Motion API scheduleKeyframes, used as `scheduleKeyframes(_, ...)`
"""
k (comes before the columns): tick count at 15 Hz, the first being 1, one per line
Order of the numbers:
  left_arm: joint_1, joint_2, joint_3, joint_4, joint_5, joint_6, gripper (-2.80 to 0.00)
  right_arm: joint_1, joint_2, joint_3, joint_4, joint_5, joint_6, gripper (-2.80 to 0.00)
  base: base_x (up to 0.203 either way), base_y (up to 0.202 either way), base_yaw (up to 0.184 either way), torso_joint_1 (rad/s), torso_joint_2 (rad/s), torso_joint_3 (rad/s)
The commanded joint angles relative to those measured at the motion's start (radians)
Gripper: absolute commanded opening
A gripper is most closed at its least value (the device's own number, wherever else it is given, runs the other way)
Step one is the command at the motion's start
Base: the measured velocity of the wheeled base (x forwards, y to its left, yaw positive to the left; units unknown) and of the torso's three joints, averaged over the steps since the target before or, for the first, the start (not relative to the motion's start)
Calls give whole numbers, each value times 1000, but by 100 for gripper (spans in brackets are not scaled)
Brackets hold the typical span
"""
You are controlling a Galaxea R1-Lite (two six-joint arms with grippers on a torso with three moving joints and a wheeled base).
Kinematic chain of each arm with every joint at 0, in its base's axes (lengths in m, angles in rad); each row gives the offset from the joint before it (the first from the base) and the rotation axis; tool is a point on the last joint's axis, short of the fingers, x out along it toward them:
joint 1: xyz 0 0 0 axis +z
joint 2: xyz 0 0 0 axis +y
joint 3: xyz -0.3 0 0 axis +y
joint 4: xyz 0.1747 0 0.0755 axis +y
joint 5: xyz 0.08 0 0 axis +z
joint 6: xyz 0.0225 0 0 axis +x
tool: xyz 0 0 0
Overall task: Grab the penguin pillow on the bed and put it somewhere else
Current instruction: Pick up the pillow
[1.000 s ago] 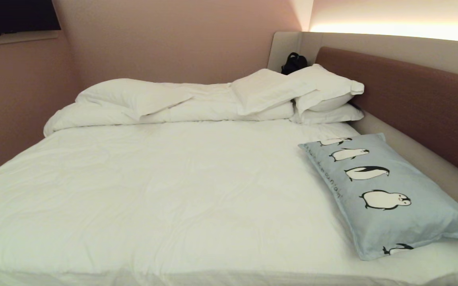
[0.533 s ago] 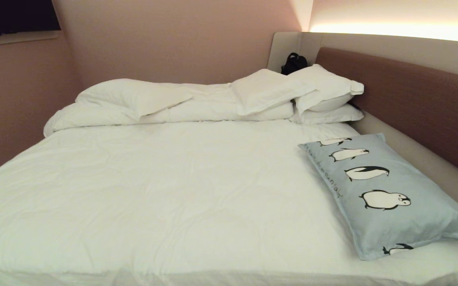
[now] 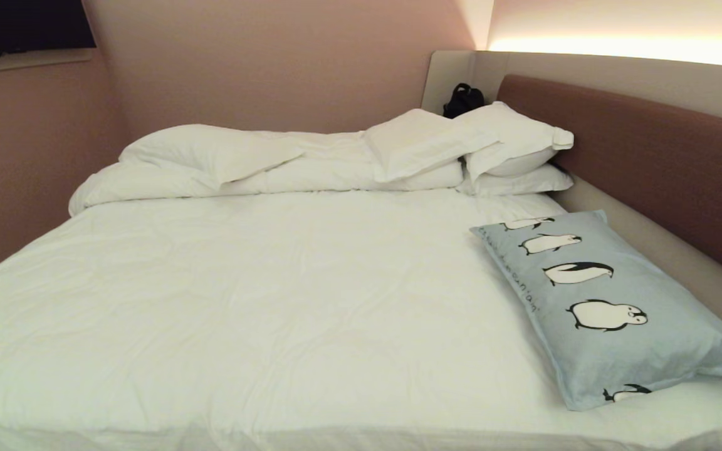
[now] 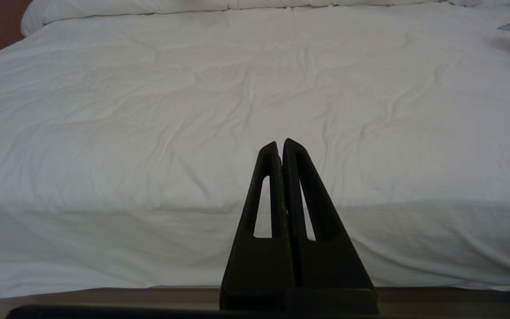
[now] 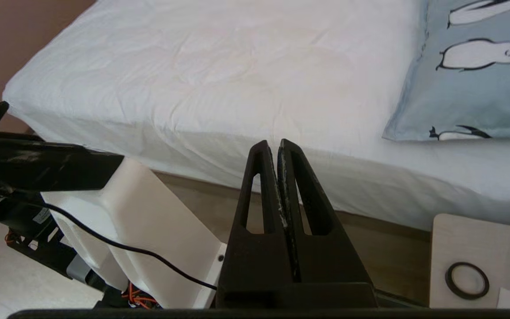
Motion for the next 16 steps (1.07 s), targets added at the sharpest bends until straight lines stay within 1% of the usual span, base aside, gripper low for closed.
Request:
scheduleKeyframes(1, 0, 0, 0, 1, 1, 0, -280, 1, -44, 10, 5, 2, 2, -280, 0, 0, 0, 0, 0, 0)
scheduleKeyframes(3, 0, 0, 0, 1, 1, 0, -280, -15, -97, 48, -5, -8, 1, -280, 0, 0, 0, 0, 0, 0)
scheduleKeyframes(4, 0, 0, 0, 0, 1, 0, -280, -18, -119, 78, -27, -38, 0, -280, 0, 0, 0, 0, 0, 0)
scheduleKeyframes(8, 0, 0, 0, -1, 1, 0, -280, -19, -187, 165, -178, -240, -5, -280, 0, 0, 0, 0, 0, 0)
scheduleKeyframes(10, 0, 0, 0, -1, 1, 1, -280, -19, -227, 216, -231, -301, -38, -280, 0, 0, 0, 0, 0, 0)
scheduleKeyframes(12, 0, 0, 0, 0, 1, 0, -280, -19, -261, 241, -243, -308, -75, -280, 0, 0, 0, 0, 0, 0)
scheduleKeyframes(16, 0, 0, 0, 0, 1, 0, -280, -19, -313, 254, -245, -302, -96, -280, 0, 0, 0, 0, 0, 0)
